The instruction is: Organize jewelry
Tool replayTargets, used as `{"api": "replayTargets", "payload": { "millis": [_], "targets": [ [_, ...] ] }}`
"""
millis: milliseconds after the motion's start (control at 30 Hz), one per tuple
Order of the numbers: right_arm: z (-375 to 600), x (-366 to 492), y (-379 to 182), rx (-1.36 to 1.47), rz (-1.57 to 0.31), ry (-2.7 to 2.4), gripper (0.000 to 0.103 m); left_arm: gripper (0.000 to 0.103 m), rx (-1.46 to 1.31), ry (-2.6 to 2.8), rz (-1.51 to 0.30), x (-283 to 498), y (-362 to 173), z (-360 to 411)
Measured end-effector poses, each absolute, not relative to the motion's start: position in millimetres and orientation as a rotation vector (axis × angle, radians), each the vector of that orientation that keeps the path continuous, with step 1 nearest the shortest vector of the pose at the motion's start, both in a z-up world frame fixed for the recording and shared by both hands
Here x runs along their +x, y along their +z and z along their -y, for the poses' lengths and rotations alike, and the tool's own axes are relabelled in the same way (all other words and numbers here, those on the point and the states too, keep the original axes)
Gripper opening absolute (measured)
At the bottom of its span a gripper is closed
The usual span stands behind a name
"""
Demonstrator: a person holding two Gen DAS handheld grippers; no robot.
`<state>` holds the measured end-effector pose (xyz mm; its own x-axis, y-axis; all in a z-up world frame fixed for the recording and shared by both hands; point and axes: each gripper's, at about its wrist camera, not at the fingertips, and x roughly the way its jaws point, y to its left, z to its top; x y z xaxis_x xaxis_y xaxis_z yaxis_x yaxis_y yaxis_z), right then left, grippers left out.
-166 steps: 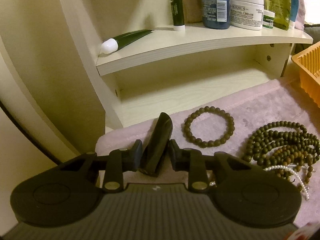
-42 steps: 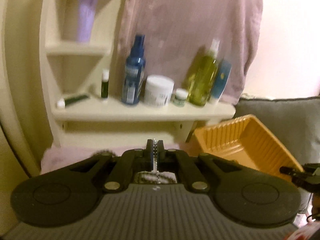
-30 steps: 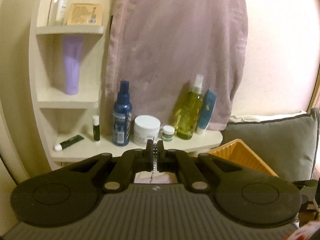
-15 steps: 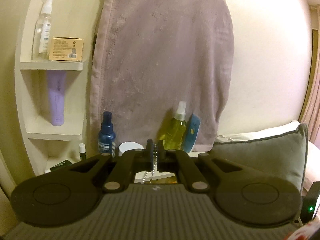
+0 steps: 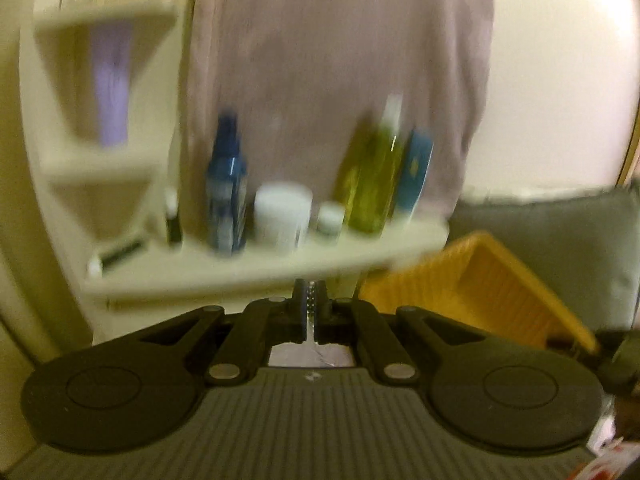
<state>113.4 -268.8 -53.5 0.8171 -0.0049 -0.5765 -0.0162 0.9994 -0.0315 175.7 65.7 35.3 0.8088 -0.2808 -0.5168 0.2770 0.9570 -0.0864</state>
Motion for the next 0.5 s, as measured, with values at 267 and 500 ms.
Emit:
{"api": "replayTargets", "payload": {
  "millis": [267, 500],
  "targets": [
    [269.0, 116.2, -54.6, -0.037, -0.618, 0.004, 0.003, 0.004, -0.007, -0.219, -0.742, 151.9, -31.7, -98.6],
    [269.2, 116.8, -55.4, -0.037, -0.619, 0.002, 0.003, 0.021, 0.035, -0.126, -0.771, 144.2, -47.1, -117.2]
  ]
}}
